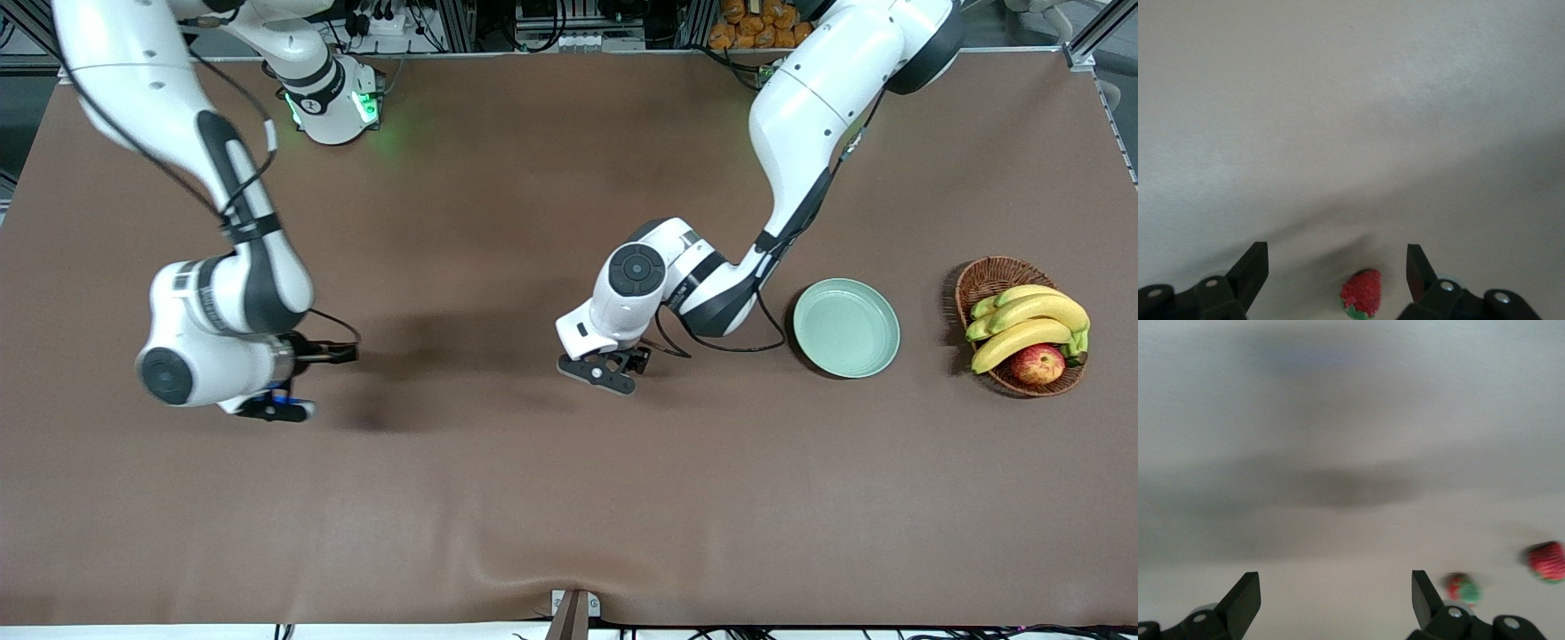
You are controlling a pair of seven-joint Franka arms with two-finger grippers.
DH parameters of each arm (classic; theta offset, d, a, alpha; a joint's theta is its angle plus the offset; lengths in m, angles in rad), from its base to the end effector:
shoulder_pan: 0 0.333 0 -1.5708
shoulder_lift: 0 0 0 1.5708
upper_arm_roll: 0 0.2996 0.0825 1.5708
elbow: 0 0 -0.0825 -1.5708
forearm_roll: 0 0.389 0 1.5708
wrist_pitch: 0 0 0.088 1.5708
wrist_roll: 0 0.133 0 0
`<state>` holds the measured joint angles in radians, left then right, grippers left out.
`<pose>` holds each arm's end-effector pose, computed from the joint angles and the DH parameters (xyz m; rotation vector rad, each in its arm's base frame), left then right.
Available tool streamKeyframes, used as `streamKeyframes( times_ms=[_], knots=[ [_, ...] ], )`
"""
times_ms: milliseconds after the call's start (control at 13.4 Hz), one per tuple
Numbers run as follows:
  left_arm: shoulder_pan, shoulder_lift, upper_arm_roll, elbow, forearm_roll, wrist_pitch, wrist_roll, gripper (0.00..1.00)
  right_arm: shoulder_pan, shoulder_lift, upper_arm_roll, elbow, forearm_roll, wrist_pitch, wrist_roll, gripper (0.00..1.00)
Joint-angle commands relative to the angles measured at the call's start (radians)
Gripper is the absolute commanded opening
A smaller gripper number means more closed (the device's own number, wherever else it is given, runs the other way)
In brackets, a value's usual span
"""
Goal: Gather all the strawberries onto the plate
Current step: 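Grasp the middle strawberry with the left gripper while the right gripper withdraws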
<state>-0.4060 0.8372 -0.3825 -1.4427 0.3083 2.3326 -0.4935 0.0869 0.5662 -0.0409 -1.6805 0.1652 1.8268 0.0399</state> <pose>0.5521 -0.4769 0.1848 2.9863 -0.5489 0.1086 0.6109 0.0468 0.2063 -2.9653 0.1010 0.6375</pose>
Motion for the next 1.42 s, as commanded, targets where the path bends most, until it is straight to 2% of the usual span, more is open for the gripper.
streamKeyframes(
  times_ms=[0,150,524,673,823,898,1048,1122,1197,1347],
  knots=[
    [-0.017,0.002,0.008,-0.008,0.031,-0.002,-0.039,0.86,-0.085,-0.032,0.021,-0.077,-0.061,0.005,-0.109,1.0],
    [-0.028,0.005,0.008,-0.027,0.032,-0.002,-0.036,0.73,-0.101,-0.023,0.021,-0.085,-0.087,0.006,-0.114,1.0],
    [-0.037,0.002,0.008,-0.083,0.034,-0.002,-0.037,0.7,-0.116,-0.011,0.021,-0.171,-0.099,0.016,-0.114,1.0],
    [-0.037,0.0,0.008,-0.094,0.034,-0.004,-0.033,0.64,-0.118,-0.008,0.019,-0.186,-0.11,0.013,-0.115,1.0],
    [-0.039,0.003,0.008,-0.094,0.034,-0.004,-0.034,0.47,-0.127,-0.006,0.019,-0.206,-0.139,0.011,-0.115,1.0],
    [-0.037,0.002,0.008,-0.096,0.032,-0.006,-0.036,0.37,-0.127,-0.006,0.019,-0.218,-0.141,0.014,-0.115,0.96],
    [-0.034,-0.006,0.008,-0.094,0.032,-0.007,-0.033,0.0,-0.128,-0.003,0.019,-0.229,-0.141,0.014,-0.115,0.88],
    [-0.027,-0.009,0.008,-0.093,0.034,-0.007,-0.033,0.0,-0.133,-0.002,0.019,-0.234,-0.141,0.014,-0.115,0.86],
    [-0.016,-0.021,0.008,-0.096,0.032,-0.012,-0.03,0.0,-0.133,0.001,0.019,-0.235,-0.141,0.011,-0.115,0.8],
    [0.068,-0.1,-0.007,-0.122,0.032,-0.086,-0.019,0.0,-0.134,0.009,0.019,-0.254,-0.142,0.017,-0.115,0.7]
  ],
)
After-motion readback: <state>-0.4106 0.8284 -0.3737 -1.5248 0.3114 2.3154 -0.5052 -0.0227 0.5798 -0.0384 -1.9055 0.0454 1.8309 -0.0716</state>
